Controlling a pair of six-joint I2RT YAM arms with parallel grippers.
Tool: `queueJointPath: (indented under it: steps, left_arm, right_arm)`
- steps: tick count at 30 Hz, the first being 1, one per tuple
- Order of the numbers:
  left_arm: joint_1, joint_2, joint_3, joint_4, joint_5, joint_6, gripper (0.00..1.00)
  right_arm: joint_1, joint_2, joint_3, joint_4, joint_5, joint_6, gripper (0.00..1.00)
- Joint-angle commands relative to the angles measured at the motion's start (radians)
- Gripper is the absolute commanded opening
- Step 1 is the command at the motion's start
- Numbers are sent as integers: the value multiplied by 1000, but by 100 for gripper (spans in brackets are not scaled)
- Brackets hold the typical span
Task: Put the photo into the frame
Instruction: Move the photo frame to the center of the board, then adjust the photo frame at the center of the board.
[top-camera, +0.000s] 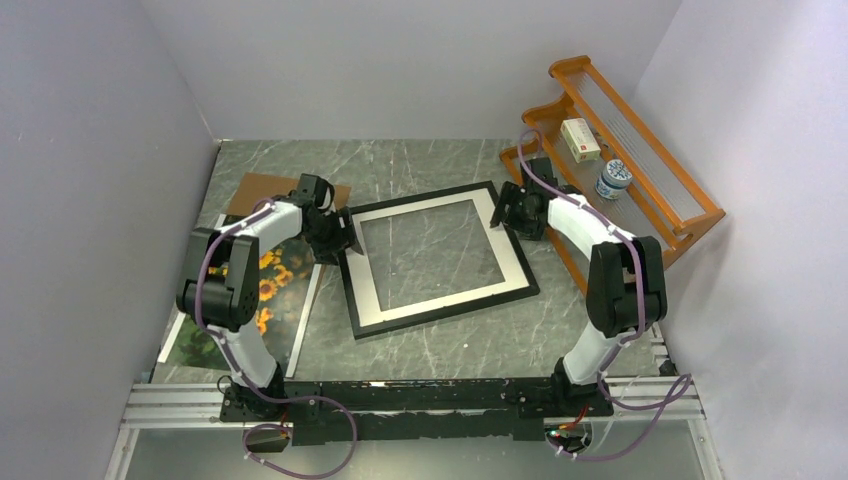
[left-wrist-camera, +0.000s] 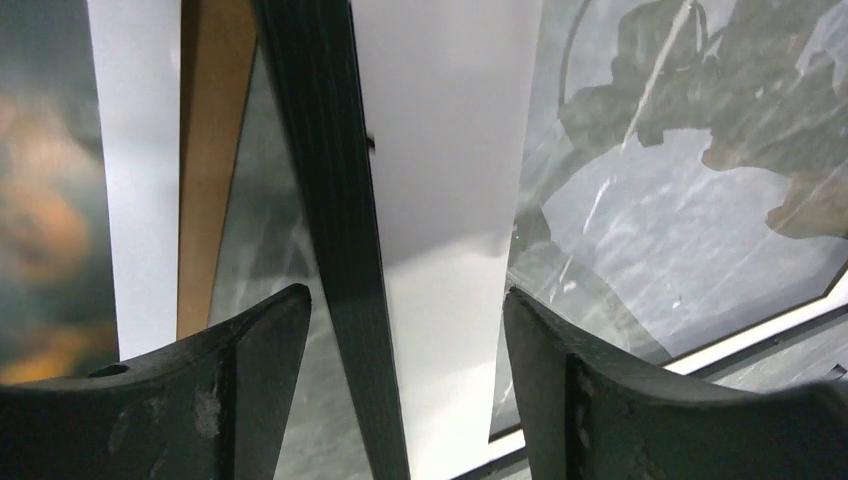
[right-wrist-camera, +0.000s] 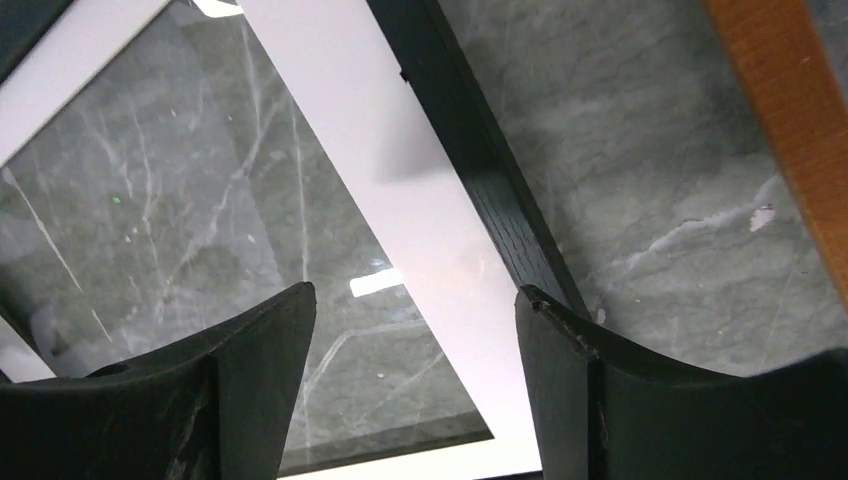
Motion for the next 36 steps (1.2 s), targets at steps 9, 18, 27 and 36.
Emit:
queueJointPath:
  steps: [9, 18, 27, 36]
  left_arm:
    - [10, -216, 48, -28, -108, 87, 86]
    - [19, 191, 580, -9, 62, 216, 87]
    - [54, 576, 1004, -109, 225, 213, 85]
    - [70, 590, 918, -84, 412, 252, 85]
  right_arm:
    - [-1, -272, -85, -236, 167, 271, 76]
    - [-2, -402, -310, -210, -43, 307, 81]
    - [-3, -370, -374, -184, -170, 232, 86]
    - [-17, -229, -350, -65, -210, 222, 86]
